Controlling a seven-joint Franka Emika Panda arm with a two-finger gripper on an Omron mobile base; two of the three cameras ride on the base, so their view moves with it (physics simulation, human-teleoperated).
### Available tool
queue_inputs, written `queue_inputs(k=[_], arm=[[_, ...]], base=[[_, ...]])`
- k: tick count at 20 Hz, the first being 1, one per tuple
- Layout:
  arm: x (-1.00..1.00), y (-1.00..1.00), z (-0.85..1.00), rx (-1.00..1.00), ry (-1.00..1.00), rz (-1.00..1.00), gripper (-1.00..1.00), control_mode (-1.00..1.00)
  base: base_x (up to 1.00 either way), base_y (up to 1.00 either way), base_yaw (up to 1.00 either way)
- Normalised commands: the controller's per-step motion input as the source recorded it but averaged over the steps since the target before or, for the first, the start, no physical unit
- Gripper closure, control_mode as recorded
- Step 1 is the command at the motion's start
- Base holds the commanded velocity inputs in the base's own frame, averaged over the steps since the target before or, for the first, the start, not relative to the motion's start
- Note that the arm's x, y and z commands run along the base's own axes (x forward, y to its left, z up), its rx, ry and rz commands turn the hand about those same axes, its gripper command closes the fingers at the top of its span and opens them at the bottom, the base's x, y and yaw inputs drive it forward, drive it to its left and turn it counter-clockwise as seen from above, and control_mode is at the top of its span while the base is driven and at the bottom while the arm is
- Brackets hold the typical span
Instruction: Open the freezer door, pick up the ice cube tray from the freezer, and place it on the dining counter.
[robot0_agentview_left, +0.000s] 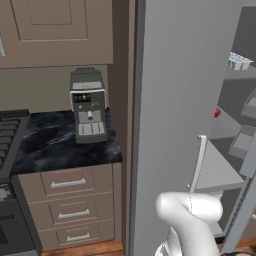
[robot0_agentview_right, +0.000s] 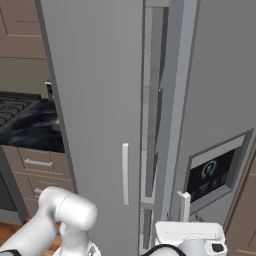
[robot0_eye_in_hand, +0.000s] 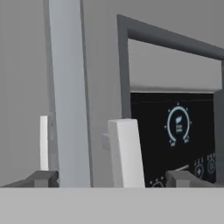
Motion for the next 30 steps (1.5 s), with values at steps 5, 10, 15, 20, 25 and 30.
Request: queue_inputs(k=[5,10,15,20,25,30], arm=[[-0.46,0.01,0.06,0.0,0.0,0.0,-1.0,-1.0],[-0.28,0.19,0.4,0.0,0.03,-0.07,-1.0,-1.0],[-0.17,0.25,0.56,0.0,0.03,-0.1,-1.0,-1.0],[-0.21,0.25,0.59,0.0,0.04,-0.1,-1.0,-1.0],[-0.28,0.27,0.65,0.0,0.06,-0.1,-1.0,-1.0],[-0.38,0.3,0.65,0.0,0.09,-0.09,-1.0,-1.0]], base=[[0.0,0.0,0.0],[0.0,0.0,0.0],[0.0,0.0,0.0],[0.0,0.0,0.0],[0.0,0.0,0.0],[0.0,0.0,0.0]])
